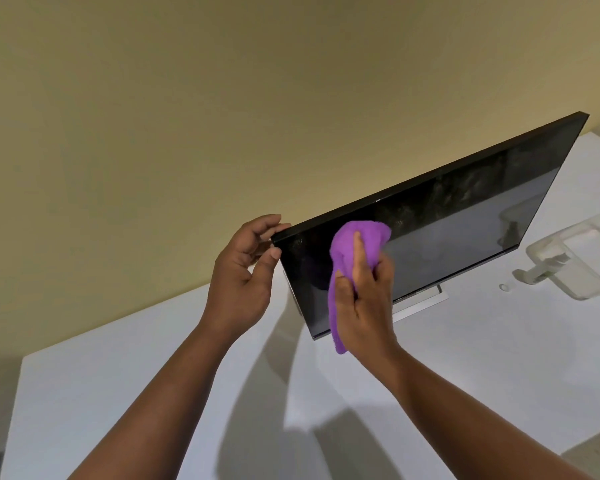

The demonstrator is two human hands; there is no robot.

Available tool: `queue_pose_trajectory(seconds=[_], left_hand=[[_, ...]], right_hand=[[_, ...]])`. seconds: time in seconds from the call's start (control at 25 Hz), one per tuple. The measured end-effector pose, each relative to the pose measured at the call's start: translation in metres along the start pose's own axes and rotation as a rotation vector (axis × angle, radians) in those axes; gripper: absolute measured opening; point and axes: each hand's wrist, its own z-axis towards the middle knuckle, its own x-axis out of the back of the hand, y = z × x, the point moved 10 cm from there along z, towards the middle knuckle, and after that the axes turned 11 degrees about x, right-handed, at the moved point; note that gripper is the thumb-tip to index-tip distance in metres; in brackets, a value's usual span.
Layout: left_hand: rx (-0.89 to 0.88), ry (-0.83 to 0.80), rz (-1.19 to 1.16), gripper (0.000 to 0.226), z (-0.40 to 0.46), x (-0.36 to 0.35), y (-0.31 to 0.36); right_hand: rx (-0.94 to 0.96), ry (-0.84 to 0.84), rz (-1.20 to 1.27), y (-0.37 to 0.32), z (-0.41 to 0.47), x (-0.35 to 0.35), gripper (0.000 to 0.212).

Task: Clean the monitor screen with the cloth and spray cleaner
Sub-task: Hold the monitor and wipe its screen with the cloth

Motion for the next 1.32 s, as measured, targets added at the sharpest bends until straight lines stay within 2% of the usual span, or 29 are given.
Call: queue_pose_trajectory(seconds=[0.12,0.24,0.32,0.52,0.6,0.72,0.88,0.96,1.12,1.24,1.32], left_hand=[[-0.010,-0.011,0.031,0.041,0.002,0.001,0.003],[-0.021,-0.024,0.054,0.042,0.004,0.003,0.004],[-0.019,-0.032,0.054,0.045,0.004,0.003,0.004],[0.011,-0.026,-0.003,0.047,0.003,0.003,0.001],[0.016,-0.033,-0.016,0.047,0.004,0.003,0.001],[0.013,-0.036,-0.028,0.047,0.002,0.004,0.003],[0.036,-0.026,-0.052,0.044,0.001,0.003,0.000],[0.049,-0.018,-0.082,0.042,0.000,0.002,-0.002],[0.036,-0.028,-0.117,0.036,0.001,0.003,-0.003],[0.052,-0.042,-0.151,0.046,-0.001,0.003,-0.008],[0.069,-0.038,-0.152,0.053,-0.004,0.004,-0.014]], right_hand=[[-0.016,0.051,-0.015,-0.007,0.015,-0.005,0.063],[0.230,-0.092,-0.099,-0.037,0.007,-0.030,0.063],[0.301,-0.183,-0.210,-0.031,-0.009,-0.034,0.060],[0.062,0.002,-0.235,-0.003,0.010,0.001,0.063],[0.129,-0.011,-0.229,-0.021,0.020,-0.008,0.066],[0.302,-0.121,-0.250,-0.040,0.003,-0.021,0.061],[0.089,-0.029,-0.201,-0.029,0.015,0.013,0.058],[0.079,-0.005,-0.168,-0.043,0.035,0.022,0.057],[0.105,-0.172,-0.132,-0.081,0.048,0.003,0.053],[0.086,-0.372,-0.114,-0.099,0.044,-0.029,0.054],[0.097,-0.422,-0.077,-0.105,0.038,-0.037,0.051]])
